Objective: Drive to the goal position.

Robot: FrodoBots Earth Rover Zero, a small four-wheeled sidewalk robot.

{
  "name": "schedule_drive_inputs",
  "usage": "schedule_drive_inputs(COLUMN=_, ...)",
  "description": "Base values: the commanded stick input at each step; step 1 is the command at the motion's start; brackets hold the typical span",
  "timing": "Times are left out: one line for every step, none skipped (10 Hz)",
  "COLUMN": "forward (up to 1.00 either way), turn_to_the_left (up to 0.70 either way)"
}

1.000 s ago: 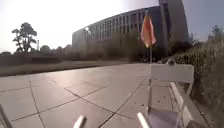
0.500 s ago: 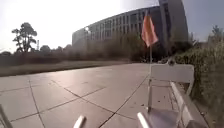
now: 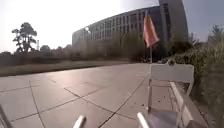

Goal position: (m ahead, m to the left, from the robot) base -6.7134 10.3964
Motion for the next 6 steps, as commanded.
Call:
schedule_drive_inputs(forward=0.0, turn_to_the_left=0.0)
schedule_drive_inputs(forward=0.0, turn_to_the_left=0.0)
schedule_drive_inputs(forward=0.0, turn_to_the_left=0.0)
schedule_drive_inputs(forward=0.0, turn_to_the_left=0.0)
schedule_drive_inputs(forward=0.0, turn_to_the_left=0.0)
schedule_drive_inputs(forward=0.0, turn_to_the_left=0.0)
